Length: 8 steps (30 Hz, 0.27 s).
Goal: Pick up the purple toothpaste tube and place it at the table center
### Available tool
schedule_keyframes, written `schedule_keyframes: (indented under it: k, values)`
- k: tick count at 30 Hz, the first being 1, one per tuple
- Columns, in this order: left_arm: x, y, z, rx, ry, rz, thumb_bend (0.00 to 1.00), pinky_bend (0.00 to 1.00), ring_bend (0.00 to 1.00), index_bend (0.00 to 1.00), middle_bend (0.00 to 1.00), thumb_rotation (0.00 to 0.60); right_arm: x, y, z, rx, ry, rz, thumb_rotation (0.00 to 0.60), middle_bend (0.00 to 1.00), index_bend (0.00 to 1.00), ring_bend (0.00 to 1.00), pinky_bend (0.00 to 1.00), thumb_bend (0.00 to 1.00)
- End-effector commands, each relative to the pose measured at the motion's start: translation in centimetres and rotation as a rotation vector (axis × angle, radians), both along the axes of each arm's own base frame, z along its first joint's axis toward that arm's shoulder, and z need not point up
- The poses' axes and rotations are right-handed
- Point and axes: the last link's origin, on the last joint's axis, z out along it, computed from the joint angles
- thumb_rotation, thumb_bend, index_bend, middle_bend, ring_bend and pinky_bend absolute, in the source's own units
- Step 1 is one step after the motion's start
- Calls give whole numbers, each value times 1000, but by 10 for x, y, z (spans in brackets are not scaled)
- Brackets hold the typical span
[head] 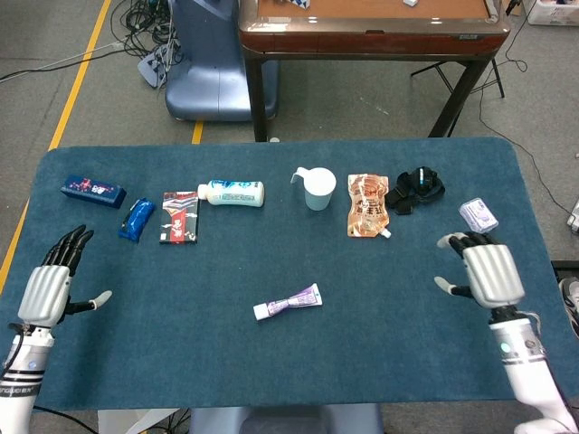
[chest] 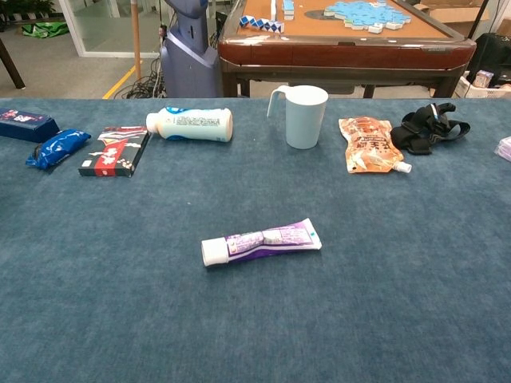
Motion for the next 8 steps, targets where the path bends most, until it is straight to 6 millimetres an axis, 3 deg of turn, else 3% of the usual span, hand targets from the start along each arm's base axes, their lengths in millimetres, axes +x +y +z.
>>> schedule_keyframes:
  k: [1,8]
  values:
    - [-7,-18,5,4,54,47,122,102,24,0,12,600,-24,27,14,-45,16,-61,600,435,412,331,337,150]
    - [-5,-41,9,38,84,71,123,102,24,0,18,600,-43,61,19,-91,-4,-126,600,458,439,343,337,150]
